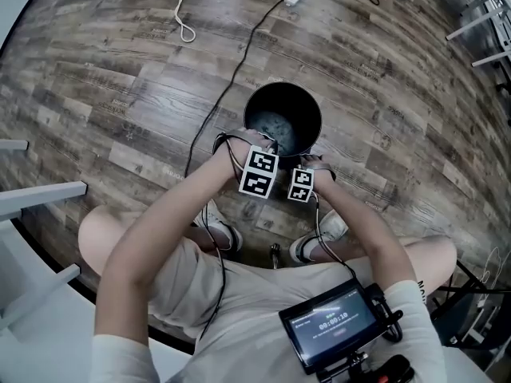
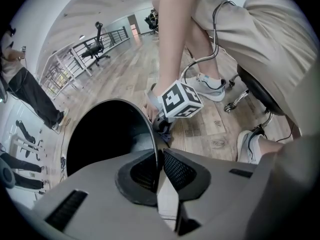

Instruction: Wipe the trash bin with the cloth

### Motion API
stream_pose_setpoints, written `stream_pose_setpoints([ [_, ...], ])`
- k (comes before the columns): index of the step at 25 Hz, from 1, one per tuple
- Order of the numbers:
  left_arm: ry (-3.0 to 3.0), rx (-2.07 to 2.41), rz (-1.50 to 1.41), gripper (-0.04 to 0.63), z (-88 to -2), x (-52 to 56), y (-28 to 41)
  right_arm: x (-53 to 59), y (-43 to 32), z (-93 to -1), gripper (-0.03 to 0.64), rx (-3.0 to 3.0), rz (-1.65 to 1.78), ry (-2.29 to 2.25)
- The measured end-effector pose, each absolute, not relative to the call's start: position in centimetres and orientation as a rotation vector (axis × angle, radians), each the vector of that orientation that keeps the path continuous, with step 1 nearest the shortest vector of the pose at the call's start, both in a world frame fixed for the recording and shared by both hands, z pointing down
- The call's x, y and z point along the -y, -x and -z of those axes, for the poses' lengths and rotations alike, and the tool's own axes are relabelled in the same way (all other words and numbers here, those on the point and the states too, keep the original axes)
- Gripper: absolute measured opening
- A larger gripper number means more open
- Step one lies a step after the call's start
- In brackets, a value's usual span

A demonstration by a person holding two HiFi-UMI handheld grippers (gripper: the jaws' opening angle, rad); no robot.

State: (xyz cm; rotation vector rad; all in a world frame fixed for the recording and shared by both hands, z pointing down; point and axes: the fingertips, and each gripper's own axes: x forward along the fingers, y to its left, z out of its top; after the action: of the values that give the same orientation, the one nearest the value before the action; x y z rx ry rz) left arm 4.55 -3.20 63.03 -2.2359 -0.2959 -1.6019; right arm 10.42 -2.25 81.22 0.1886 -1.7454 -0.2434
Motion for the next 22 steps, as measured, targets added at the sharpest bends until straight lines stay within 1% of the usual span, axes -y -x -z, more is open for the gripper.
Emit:
stream_pose_setpoints([
  [6,2.243,0.247,1.618,0.043,-63.0,3.5,-4.8,2.8,-10.7,-83.1,0.077,1.684,0.116,-0.266],
  [12,2.326,0.215,1.632,0.052,-62.7,3.2,-5.0,1.6,-10.5,-79.7,0.077,1.706,0.161,-0.250],
  [14,2.343,0.245,1.639,0.137,-62.4,3.2,-4.4,0.7,-10.1,-77.5,0.077,1.744,0.156,-0.241],
  [16,2.296,0.256,1.652,0.152,-62.3,3.8,-3.6,-0.4,-9.8,-75.2,0.077,1.781,0.166,-0.215],
  [22,2.167,0.239,1.690,0.152,-63.2,5.5,-1.6,-2.3,-9.2,-68.4,0.077,1.875,0.222,-0.188],
])
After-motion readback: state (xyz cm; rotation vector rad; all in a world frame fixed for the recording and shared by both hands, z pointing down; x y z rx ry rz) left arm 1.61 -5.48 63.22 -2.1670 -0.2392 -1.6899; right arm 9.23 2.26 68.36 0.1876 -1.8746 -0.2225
